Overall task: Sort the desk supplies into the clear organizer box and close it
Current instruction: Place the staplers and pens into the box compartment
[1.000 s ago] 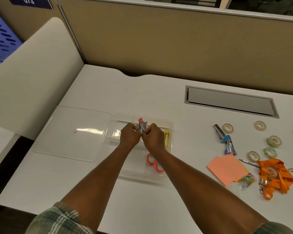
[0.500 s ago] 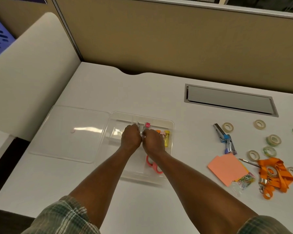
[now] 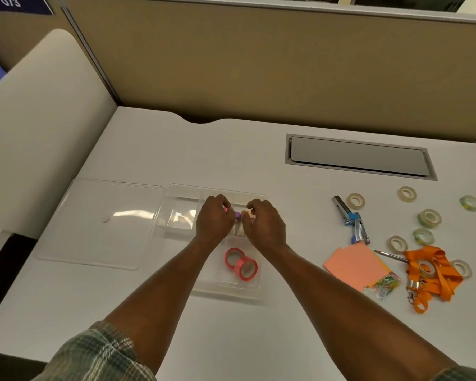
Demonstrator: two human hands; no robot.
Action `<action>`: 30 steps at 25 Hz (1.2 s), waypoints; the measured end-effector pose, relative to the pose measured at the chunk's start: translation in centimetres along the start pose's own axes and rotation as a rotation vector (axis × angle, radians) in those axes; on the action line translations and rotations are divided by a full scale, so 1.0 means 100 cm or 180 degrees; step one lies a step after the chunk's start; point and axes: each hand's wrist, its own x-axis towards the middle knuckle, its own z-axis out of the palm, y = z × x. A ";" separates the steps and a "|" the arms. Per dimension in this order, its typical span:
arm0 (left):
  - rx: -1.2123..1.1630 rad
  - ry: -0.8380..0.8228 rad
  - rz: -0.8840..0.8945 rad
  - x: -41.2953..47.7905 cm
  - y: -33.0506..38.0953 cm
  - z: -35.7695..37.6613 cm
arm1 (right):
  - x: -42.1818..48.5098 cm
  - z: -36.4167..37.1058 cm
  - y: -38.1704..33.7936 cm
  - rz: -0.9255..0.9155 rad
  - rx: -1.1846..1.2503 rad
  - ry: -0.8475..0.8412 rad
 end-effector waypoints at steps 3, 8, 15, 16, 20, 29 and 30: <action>-0.0092 -0.0034 0.0190 -0.004 0.028 0.017 | -0.002 -0.022 0.032 0.0123 0.0029 0.0195; -0.0082 -0.0260 0.0847 -0.019 0.090 0.065 | -0.013 -0.065 0.105 0.0408 -0.0054 0.0457; 0.0355 -0.0767 0.1353 -0.037 0.160 0.152 | -0.024 -0.121 0.202 0.1129 -0.0664 0.0374; 0.0519 -0.0834 0.1427 -0.038 0.166 0.161 | -0.026 -0.126 0.211 0.1174 -0.0673 0.0277; 0.1297 -0.1123 0.1759 -0.034 0.183 0.192 | -0.030 -0.132 0.238 0.0962 -0.0635 -0.0212; 0.2238 -0.1149 0.2362 -0.011 0.197 0.219 | -0.012 -0.131 0.255 0.0642 -0.0691 -0.0402; 0.2269 -0.1028 0.2404 -0.010 0.198 0.221 | -0.009 -0.132 0.256 0.0682 -0.0596 -0.0337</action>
